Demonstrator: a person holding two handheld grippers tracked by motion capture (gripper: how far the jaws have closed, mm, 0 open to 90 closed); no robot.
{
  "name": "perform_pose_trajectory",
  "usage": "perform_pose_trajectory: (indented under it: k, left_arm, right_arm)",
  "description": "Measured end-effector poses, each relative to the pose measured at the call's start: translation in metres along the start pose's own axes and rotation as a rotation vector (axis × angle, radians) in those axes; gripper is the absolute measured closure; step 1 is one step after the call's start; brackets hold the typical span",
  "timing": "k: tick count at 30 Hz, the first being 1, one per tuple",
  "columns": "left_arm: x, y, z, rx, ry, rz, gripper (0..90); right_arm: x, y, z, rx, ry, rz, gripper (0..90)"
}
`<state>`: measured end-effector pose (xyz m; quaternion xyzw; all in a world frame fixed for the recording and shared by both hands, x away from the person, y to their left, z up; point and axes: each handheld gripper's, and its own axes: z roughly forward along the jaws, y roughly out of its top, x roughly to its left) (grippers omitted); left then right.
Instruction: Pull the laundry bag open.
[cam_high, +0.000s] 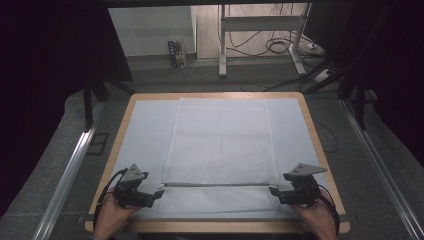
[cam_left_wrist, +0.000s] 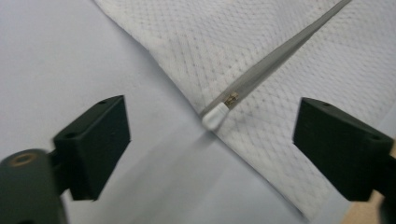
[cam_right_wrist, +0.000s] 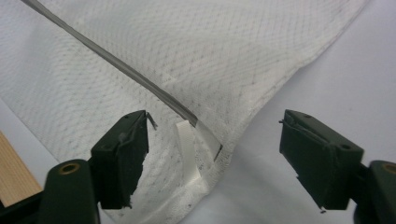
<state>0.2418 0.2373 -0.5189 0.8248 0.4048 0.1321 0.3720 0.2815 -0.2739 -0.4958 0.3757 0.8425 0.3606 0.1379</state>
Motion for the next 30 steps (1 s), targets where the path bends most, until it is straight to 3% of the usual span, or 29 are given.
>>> perform_pose_trajectory:
  k: [3,6,10,13,20,24,30]
  left_arm:
    - [-0.003,-0.005,-0.007,-0.033,0.003,-0.02,6.1]
    - [-0.006,-0.012,-0.014,-0.068,0.006,-0.042,5.4]
    - [-0.009,-0.02,-0.021,-0.088,0.071,-0.016,2.7]
    - [-0.01,-0.026,-0.025,-0.1,0.087,-0.018,1.7]
    - [-0.01,-0.035,-0.025,-0.051,0.089,-0.03,1.1]
    - [-0.008,-0.04,-0.015,0.044,0.059,-0.05,0.4]
    - [-0.009,-0.039,-0.014,0.052,0.068,-0.047,1.0]
  right_arm:
    - [0.003,0.001,-0.004,-0.035,-0.016,-0.017,17.1]
    - [0.008,0.001,-0.006,-0.059,-0.003,-0.022,12.0]
    - [0.014,-0.003,-0.007,-0.067,0.001,-0.051,5.0]
    - [0.017,-0.007,-0.009,-0.068,0.009,-0.047,2.0]
    - [0.018,-0.02,-0.013,-0.026,0.029,-0.011,0.0]
    - [0.016,-0.025,-0.012,-0.013,0.052,0.011,0.0]
    - [0.014,-0.026,-0.012,-0.018,0.053,0.017,0.0]
